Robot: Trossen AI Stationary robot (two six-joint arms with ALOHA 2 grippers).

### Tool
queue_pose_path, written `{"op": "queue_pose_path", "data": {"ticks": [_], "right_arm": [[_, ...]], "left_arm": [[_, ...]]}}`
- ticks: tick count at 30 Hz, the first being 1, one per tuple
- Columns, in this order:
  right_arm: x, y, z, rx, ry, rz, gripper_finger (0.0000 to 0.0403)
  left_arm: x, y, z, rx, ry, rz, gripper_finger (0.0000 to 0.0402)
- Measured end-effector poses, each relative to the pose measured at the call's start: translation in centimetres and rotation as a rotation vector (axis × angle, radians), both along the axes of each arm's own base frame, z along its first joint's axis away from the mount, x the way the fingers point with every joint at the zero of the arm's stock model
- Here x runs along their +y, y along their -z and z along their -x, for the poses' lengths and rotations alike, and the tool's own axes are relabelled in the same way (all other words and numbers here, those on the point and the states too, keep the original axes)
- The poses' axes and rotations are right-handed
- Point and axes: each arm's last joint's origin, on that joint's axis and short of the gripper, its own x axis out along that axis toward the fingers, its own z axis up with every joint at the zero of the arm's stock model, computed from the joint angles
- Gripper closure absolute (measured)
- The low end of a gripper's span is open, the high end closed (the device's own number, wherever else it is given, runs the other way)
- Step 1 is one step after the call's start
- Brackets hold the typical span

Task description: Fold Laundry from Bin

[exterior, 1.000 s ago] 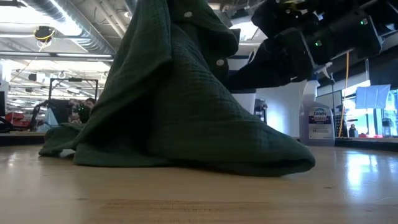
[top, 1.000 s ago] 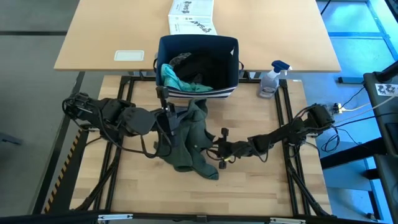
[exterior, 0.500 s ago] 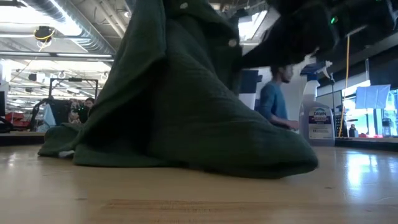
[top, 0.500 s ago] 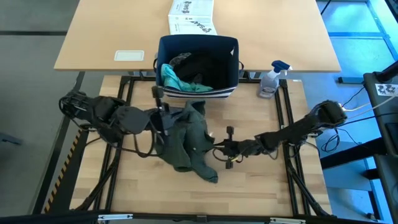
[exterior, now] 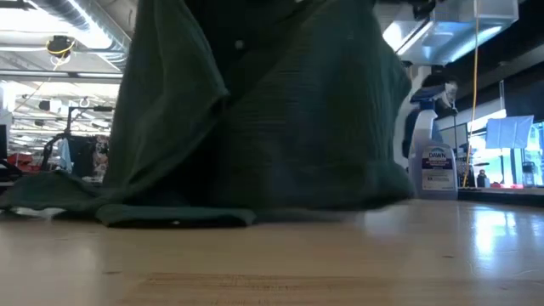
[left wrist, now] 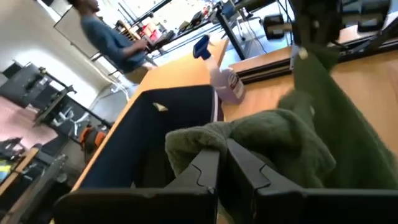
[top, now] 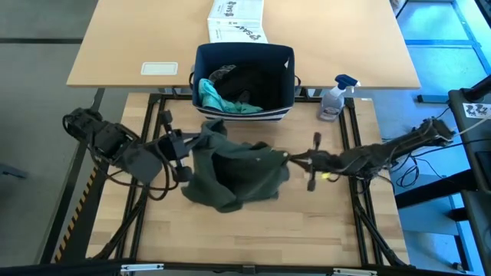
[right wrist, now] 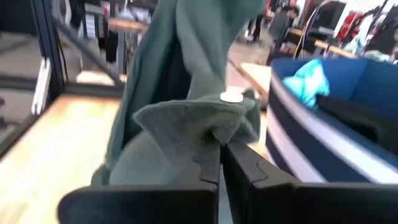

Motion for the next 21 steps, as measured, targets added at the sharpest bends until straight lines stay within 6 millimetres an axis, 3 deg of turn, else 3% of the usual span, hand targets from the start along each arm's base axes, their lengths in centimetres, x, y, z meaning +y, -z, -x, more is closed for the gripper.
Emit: {"op": "queue_pose_path", "data": {"ticks": [6, 10, 15, 21], "right_arm": [[-0.8, -3.8, 2.1, -0.114, -0.002, -0.008, 0.0399], [-1.2, -6.8, 2.9, -0.152, -0.002, 0.001, 0.0396], [-1.5, -11.2, 3.8, -0.234, 0.001, 0.007, 0.0394], [-2.4, -15.8, 5.4, -0.296, 0.074, 0.036, 0.0394]], "left_arm": [[-0.6, 1.7, 1.2, -0.029, -0.081, -0.131, 0.039], [-0.6, 1.6, 1.9, -0.069, -0.157, -0.231, 0.039], [-0.5, -0.6, 2.0, -0.11, -0.177, -0.278, 0.039], [-0.5, -3.5, 2.5, -0.178, 0.113, -0.229, 0.039]]}}
